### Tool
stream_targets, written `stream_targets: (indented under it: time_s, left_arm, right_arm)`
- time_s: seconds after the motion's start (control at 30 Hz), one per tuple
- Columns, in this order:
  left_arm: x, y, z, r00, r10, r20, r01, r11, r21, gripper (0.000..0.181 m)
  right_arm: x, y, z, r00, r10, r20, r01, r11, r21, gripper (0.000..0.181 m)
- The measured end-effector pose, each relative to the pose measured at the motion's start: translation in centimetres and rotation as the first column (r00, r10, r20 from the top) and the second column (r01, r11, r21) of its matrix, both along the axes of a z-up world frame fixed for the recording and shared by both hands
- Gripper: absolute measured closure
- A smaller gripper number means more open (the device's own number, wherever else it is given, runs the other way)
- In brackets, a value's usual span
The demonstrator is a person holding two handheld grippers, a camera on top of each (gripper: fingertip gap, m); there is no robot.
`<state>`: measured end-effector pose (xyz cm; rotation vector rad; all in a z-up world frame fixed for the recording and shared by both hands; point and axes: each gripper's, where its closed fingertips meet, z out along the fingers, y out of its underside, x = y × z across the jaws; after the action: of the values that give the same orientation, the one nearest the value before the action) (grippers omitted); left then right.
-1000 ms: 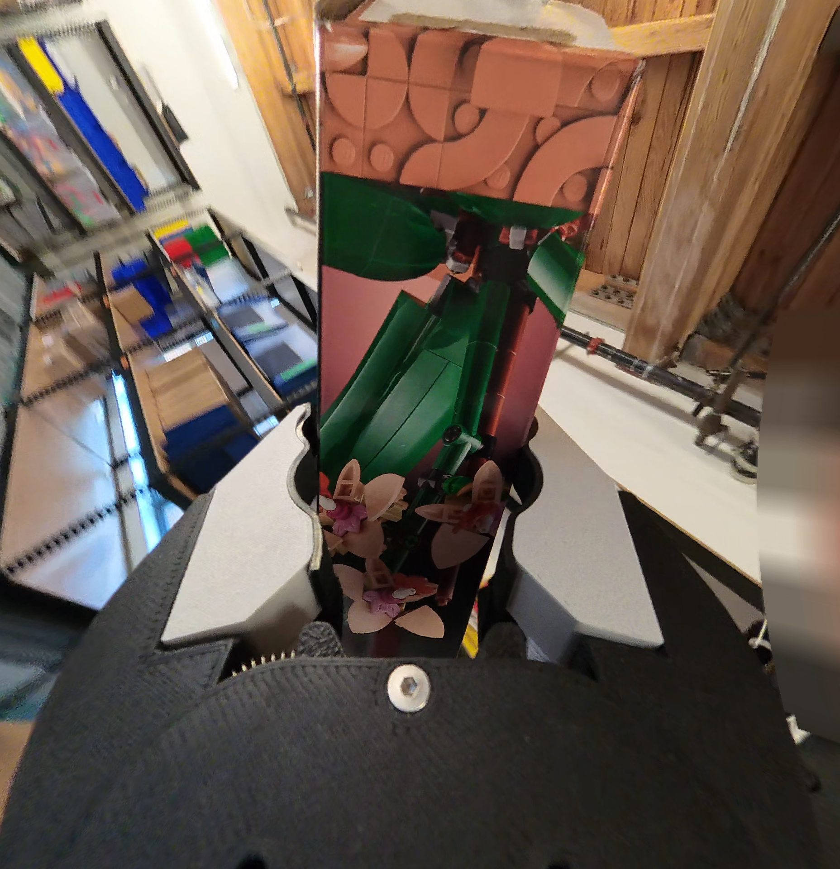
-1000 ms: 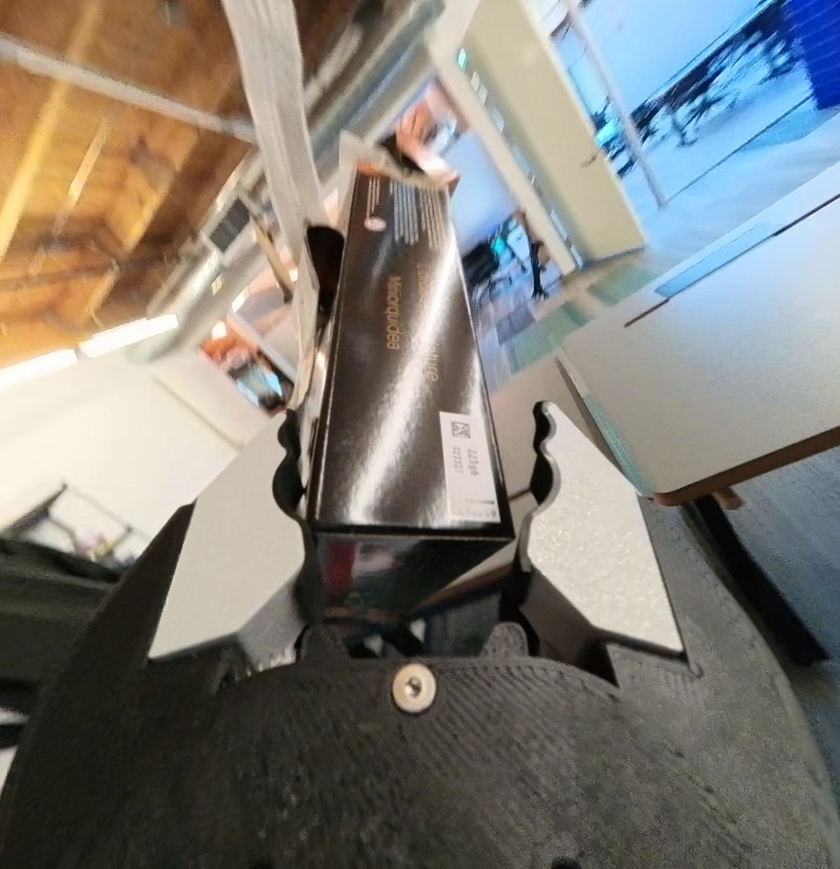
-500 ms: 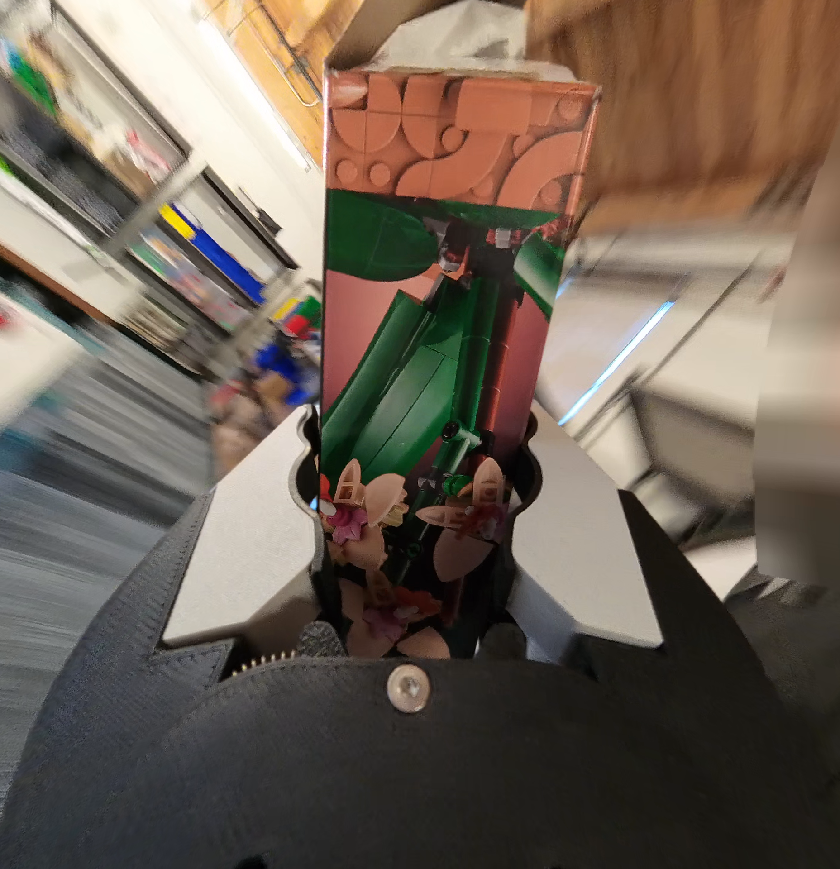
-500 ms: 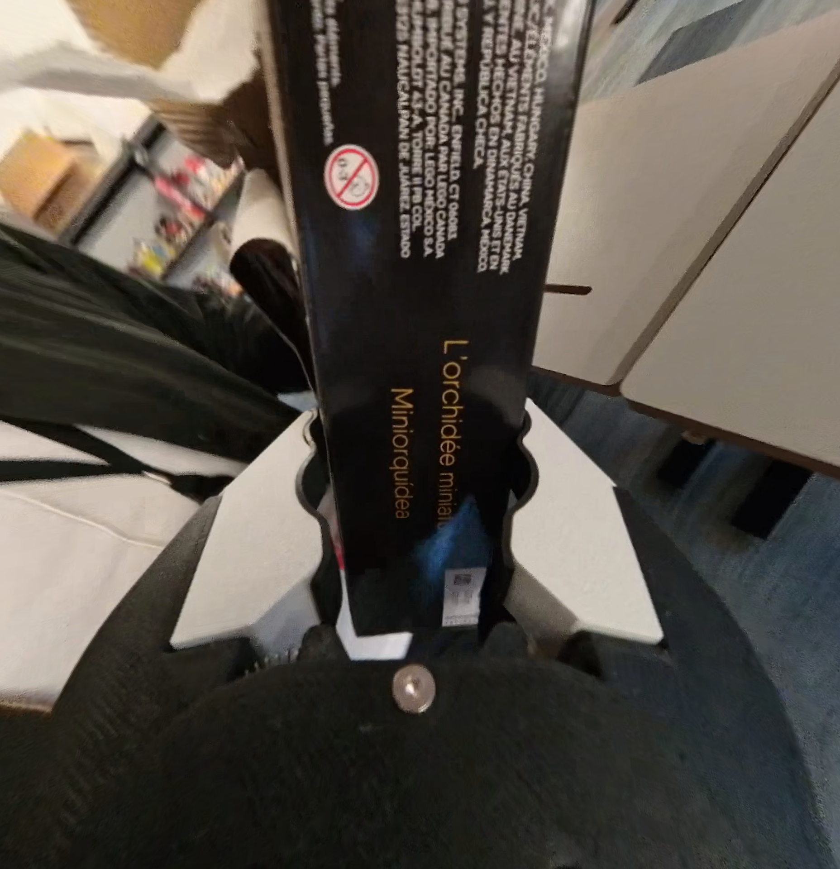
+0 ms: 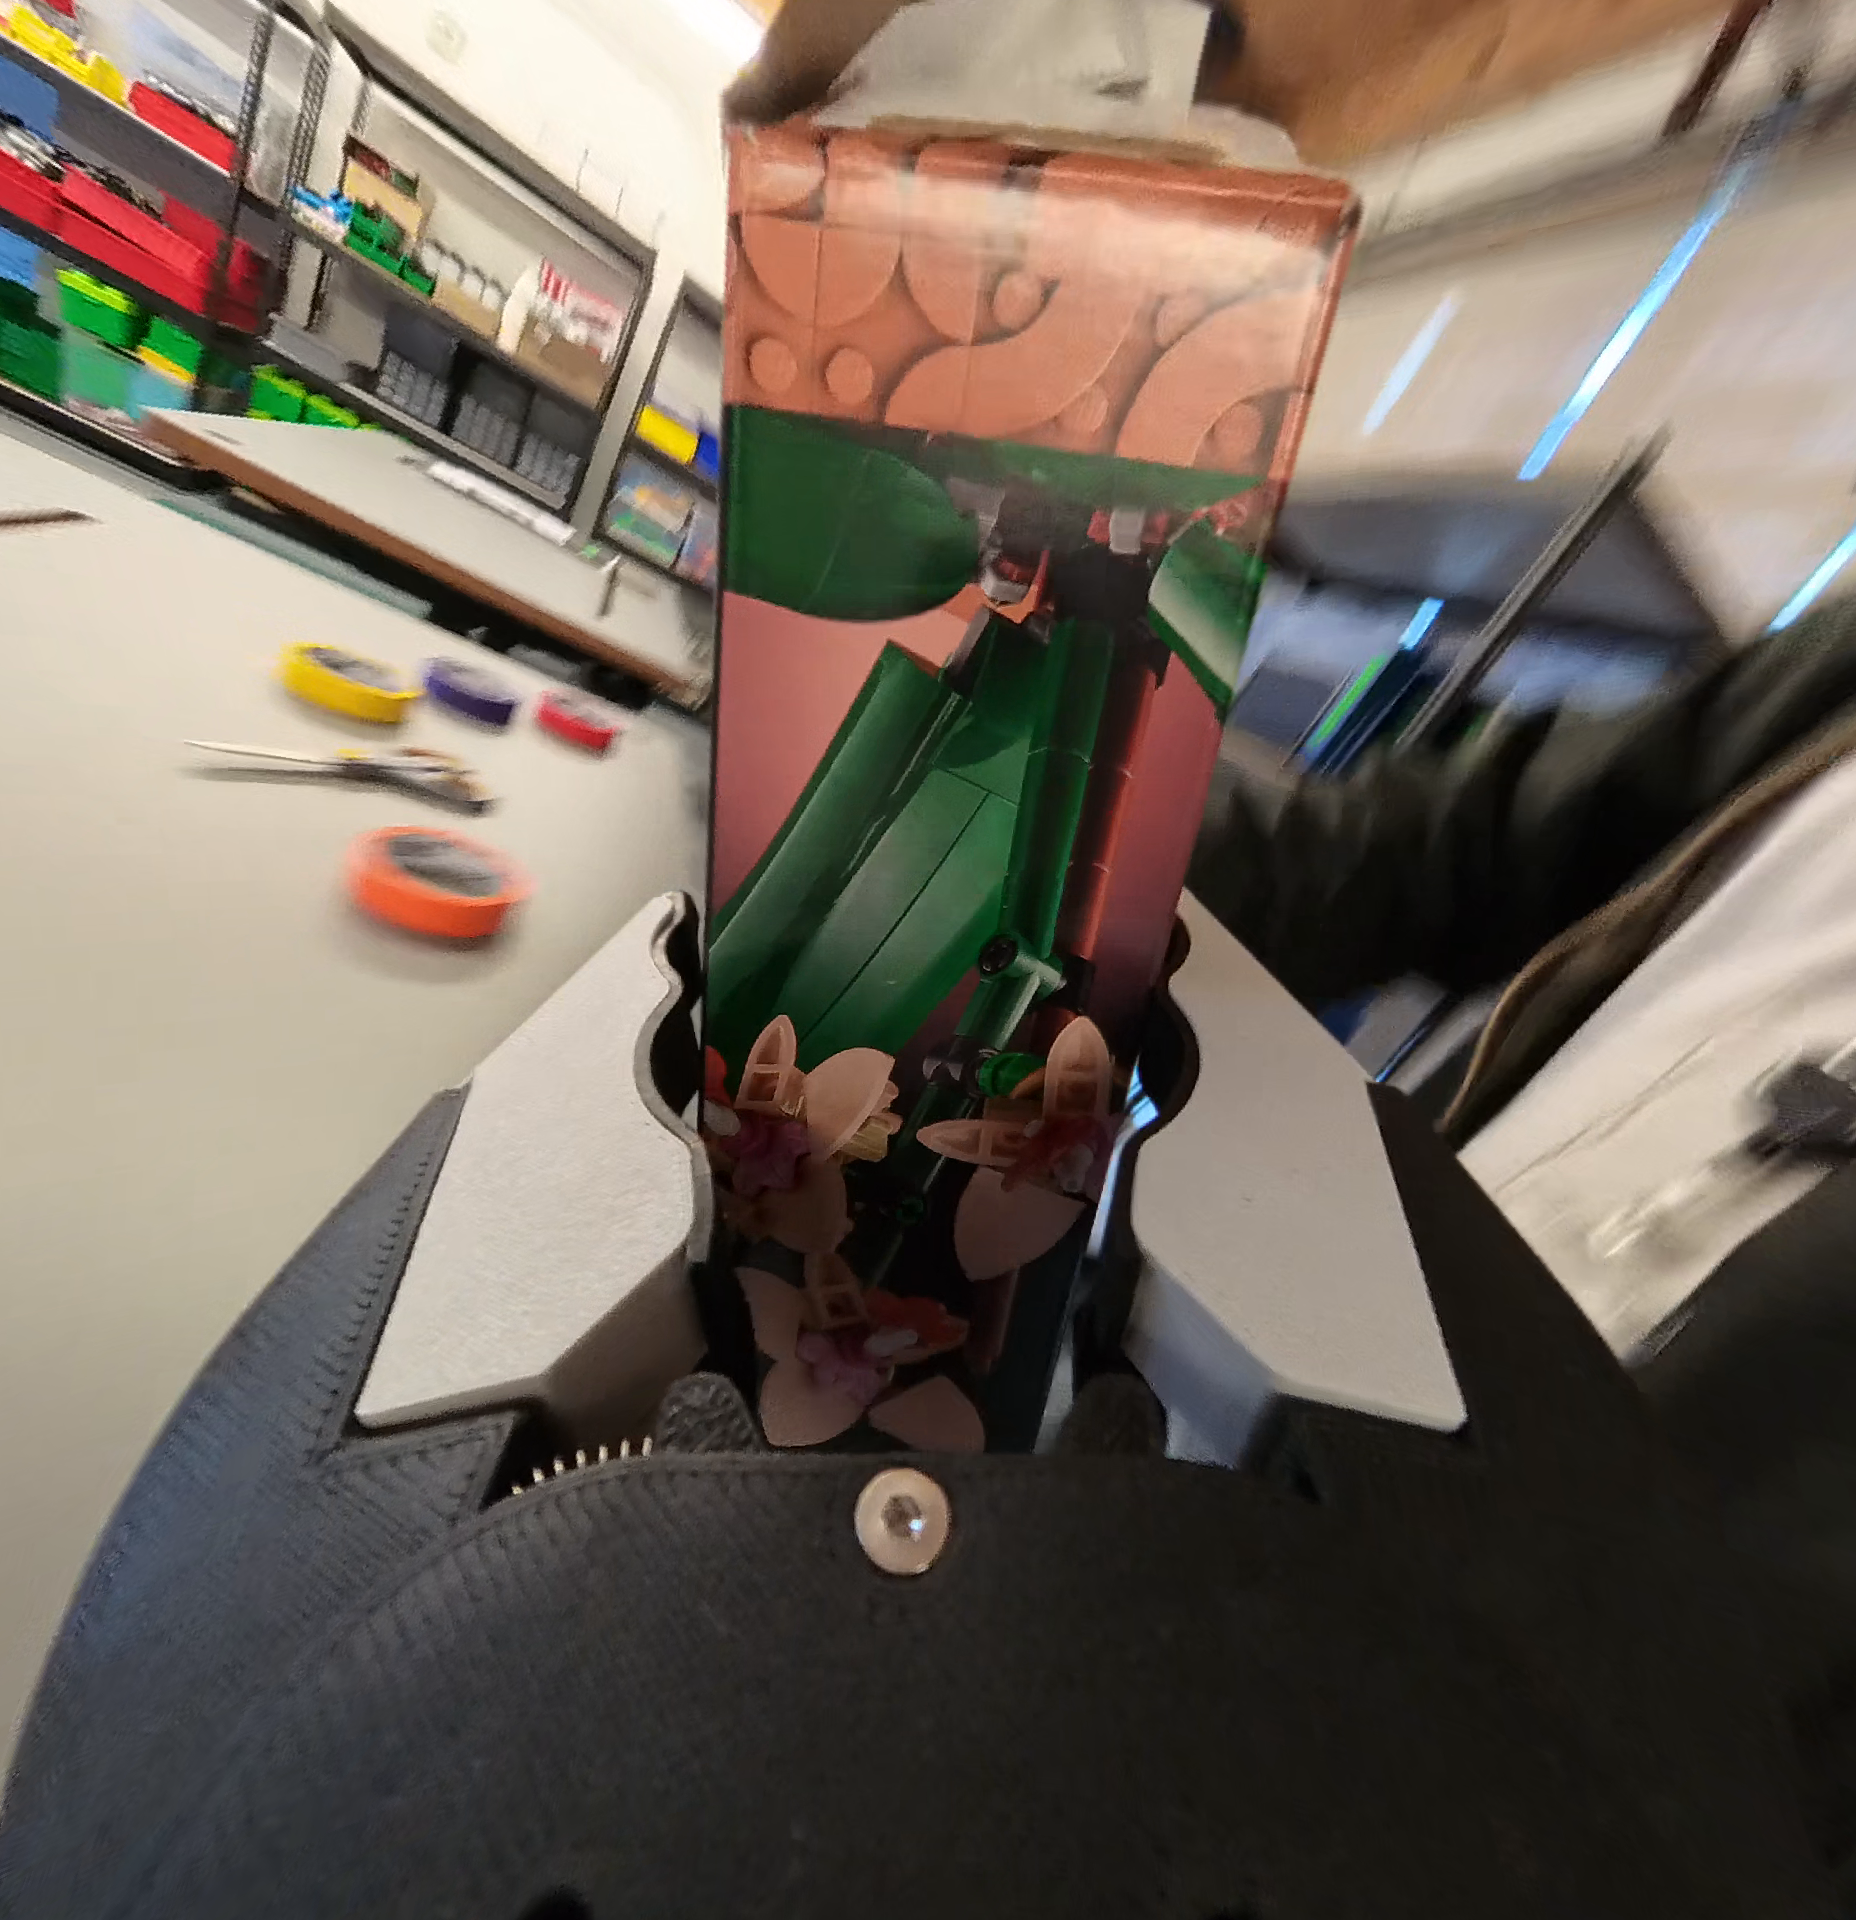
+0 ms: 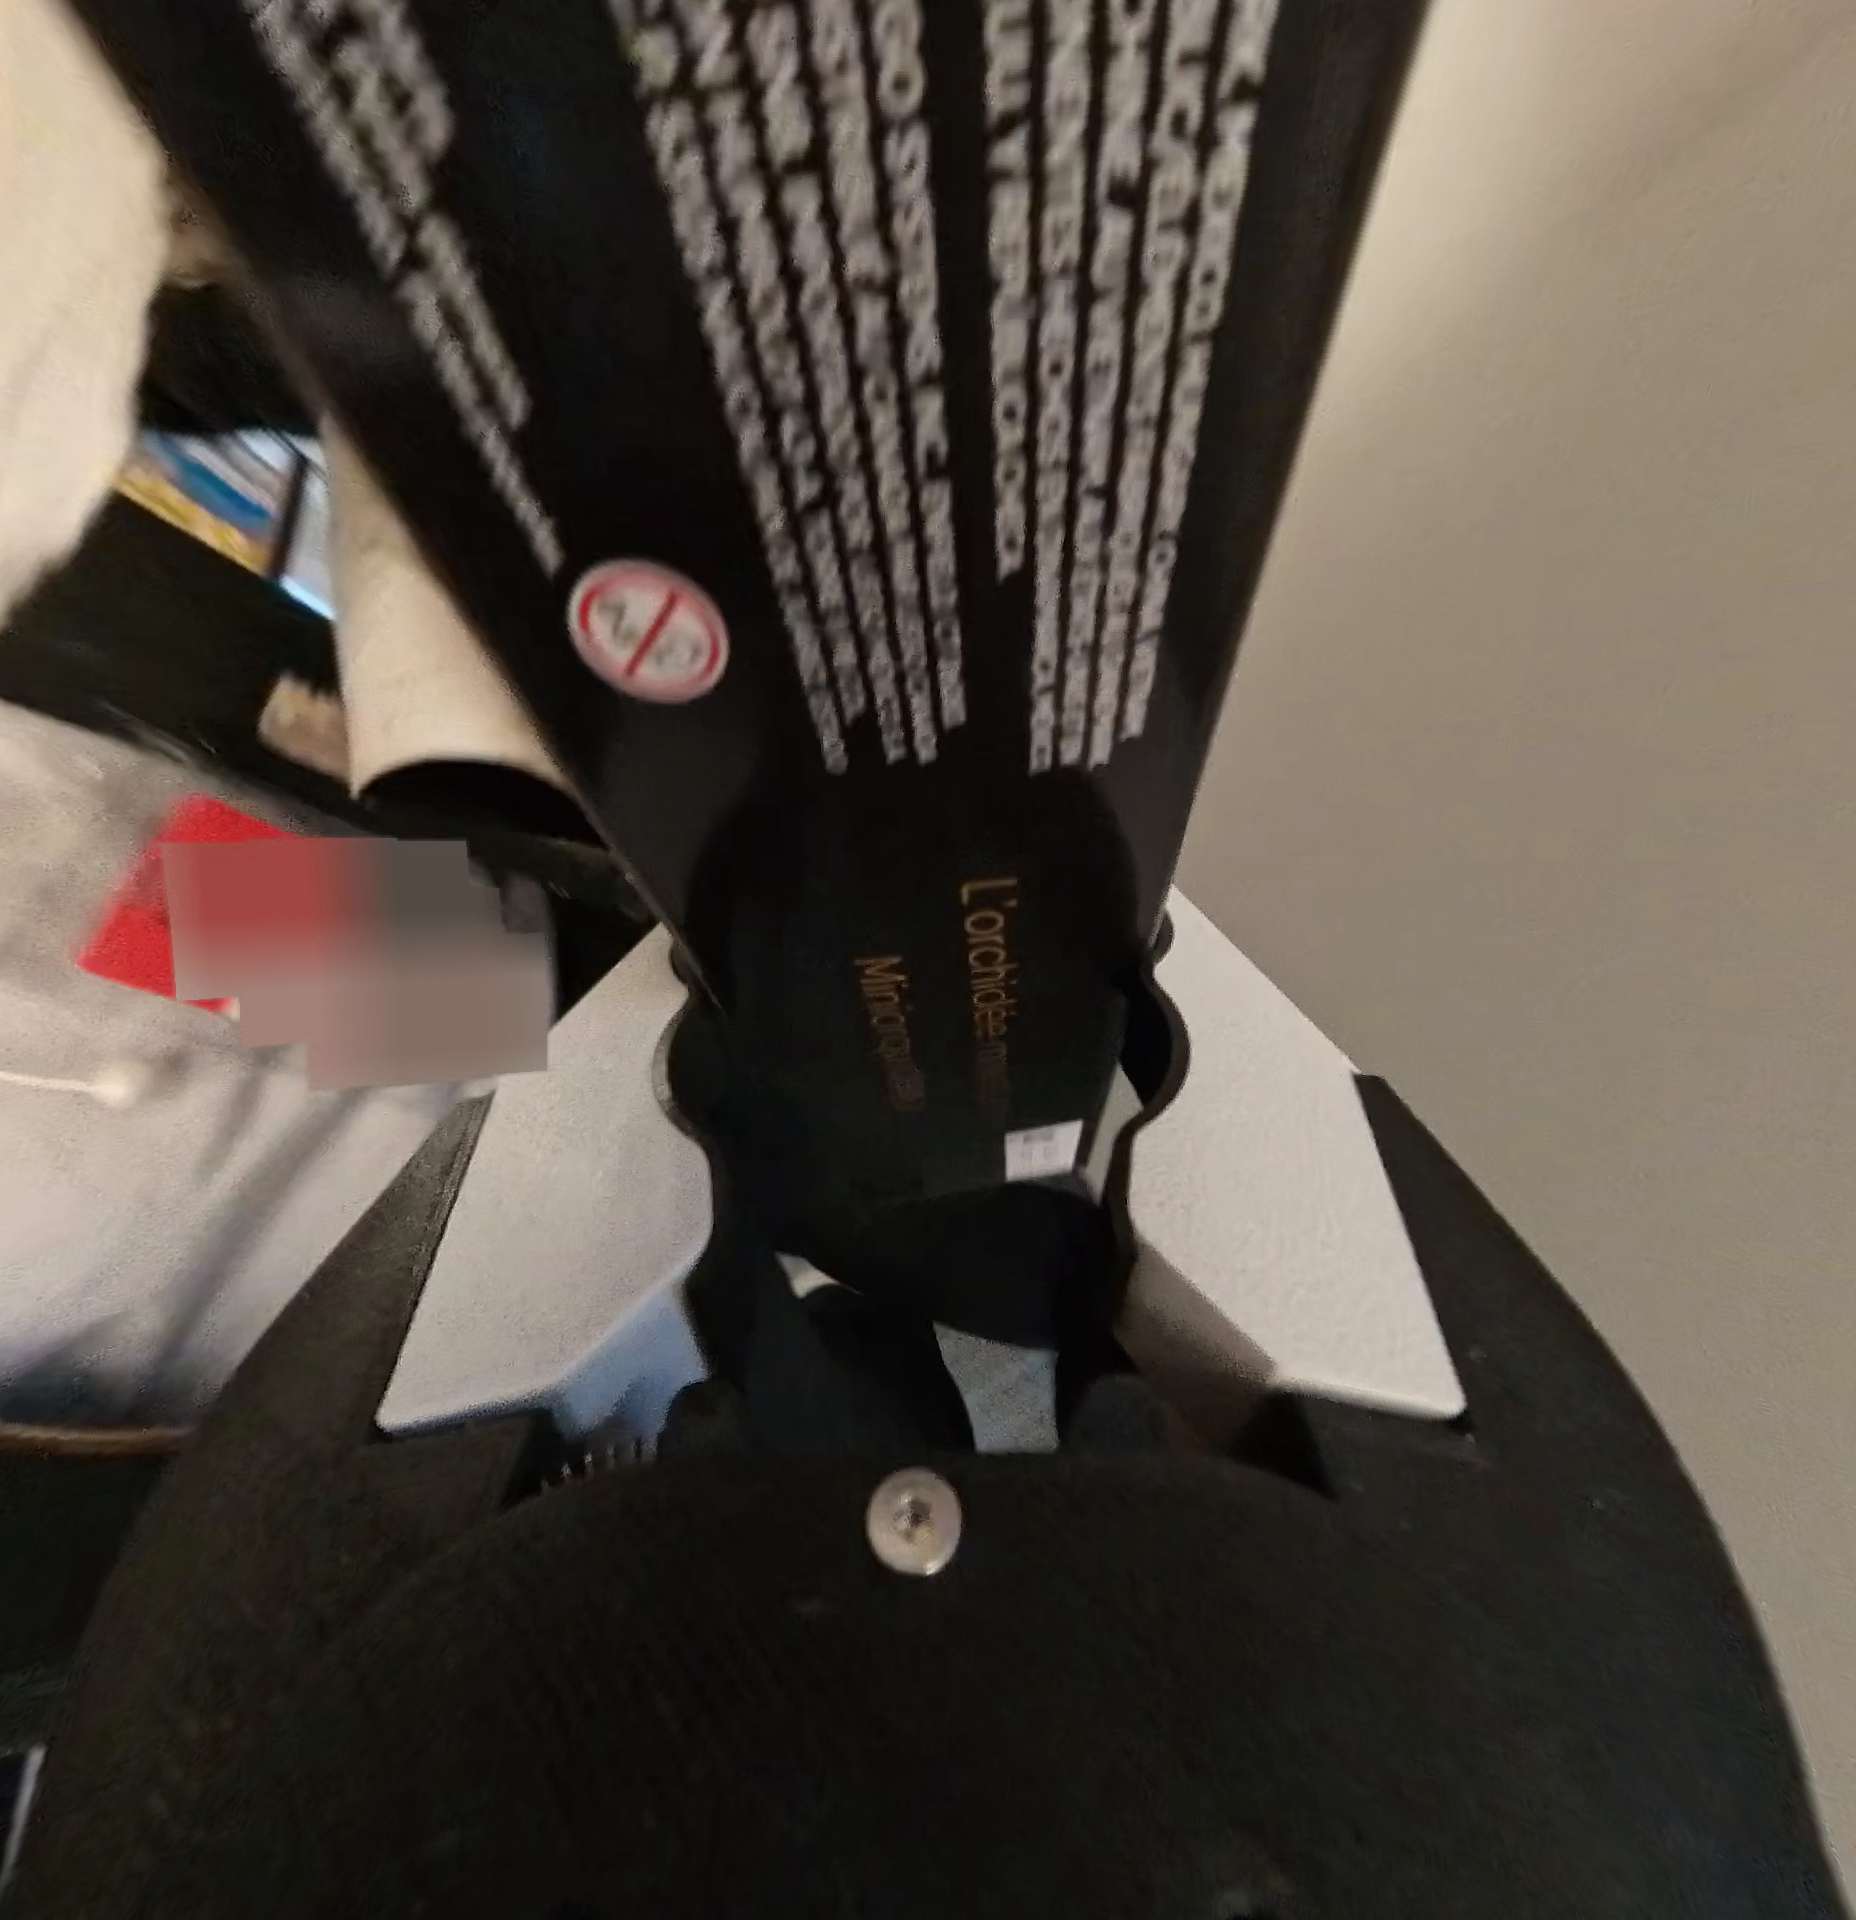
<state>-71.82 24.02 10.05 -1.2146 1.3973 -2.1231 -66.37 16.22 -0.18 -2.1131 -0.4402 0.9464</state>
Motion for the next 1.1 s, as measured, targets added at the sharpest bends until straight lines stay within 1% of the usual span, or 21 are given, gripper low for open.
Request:
stream_targets:
  time_s: [0.07,0.13,0.27,0.37,0.43,0.5,0.63,0.7,0.77,0.8,0.87,0.93,1.0,1.07,1.1]
  left_arm:
    - [1.4,1.6,-1.6,1.000,-0.007,-0.020,0.009,0.997,0.081,0.096]
    - [2.5,3.2,-2.5,0.999,0.016,-0.045,-0.011,0.993,0.116,0.096]
    - [3.7,6.1,-3.2,0.997,0.073,-0.022,-0.069,0.985,0.158,0.096]
    - [4.9,7.8,-4.8,0.989,0.139,-0.048,-0.131,0.980,0.147,0.093]
    - [5.7,8.4,-6.0,0.977,0.197,-0.079,-0.186,0.973,0.134,0.088]
    - [6.3,8.7,-6.8,0.965,0.251,-0.078,-0.239,0.962,0.134,0.085]
    - [7.2,8.3,-8.7,0.944,0.302,-0.131,-0.282,0.948,0.149,0.082]
    - [7.5,8.0,-8.4,0.936,0.331,-0.122,-0.312,0.938,0.148,0.083]
    - [7.4,7.8,-8.2,0.924,0.364,-0.121,-0.342,0.924,0.171,0.086]
    - [7.1,7.7,-7.7,0.917,0.385,-0.108,-0.364,0.916,0.171,0.089]
    - [6.1,7.8,-6.9,0.894,0.436,-0.101,-0.413,0.890,0.191,0.093]
    - [4.6,8.1,-6.0,0.860,0.500,-0.099,-0.469,0.853,0.230,0.093]
    - [3.2,8.3,-4.3,0.825,0.559,-0.087,-0.523,0.812,0.260,0.094]
    - [2.2,8.0,-1.5,0.798,0.600,-0.056,-0.558,0.771,0.306,0.094]
    - [2.1,7.7,0.0,0.800,0.600,-0.028,-0.557,0.759,0.336,0.095]
  right_arm:
    - [1.4,2.1,-2.5,0.997,0.034,0.066,-0.033,0.999,-0.019,0.103]
    - [2.5,4.0,-3.9,0.996,0.054,0.069,-0.052,0.998,-0.029,0.104]
    - [4.4,7.3,-4.7,0.987,0.110,0.113,-0.111,0.994,0.005,0.104]
    - [6.5,9.4,-5.3,0.970,0.166,0.178,-0.171,0.985,0.014,0.103]
    - [7.9,10.5,-5.9,0.946,0.211,0.247,-0.220,0.976,0.008,0.103]
    - [9.1,11.2,-6.6,0.918,0.264,0.297,-0.275,0.961,-0.004,0.103]
    - [10.4,11.4,-8.6,0.877,0.346,0.333,-0.356,0.934,-0.031,0.103]
    - [10.8,11.3,-9.3,0.859,0.374,0.349,-0.389,0.921,-0.028,0.103]
    - [10.9,11.4,-9.3,0.854,0.385,0.349,-0.412,0.911,0.001,0.103]
    - [11.0,11.4,-9.3,0.850,0.391,0.353,-0.422,0.907,0.012,0.103]
    - [11.0,11.4,-9.3,0.845,0.399,0.357,-0.437,0.899,0.031,0.103]
    - [10.9,11.3,-9.4,0.842,0.404,0.358,-0.450,0.892,0.051,0.103]
    - [10.9,11.1,-9.4,0.837,0.410,0.363,-0.458,0.887,0.052,0.102]
    - [11.0,10.9,-9.6,0.833,0.408,0.374,-0.454,0.890,0.039,0.102]
    - [11.1,10.8,-9.8,0.834,0.402,0.378,-0.444,0.895,0.027,0.101]
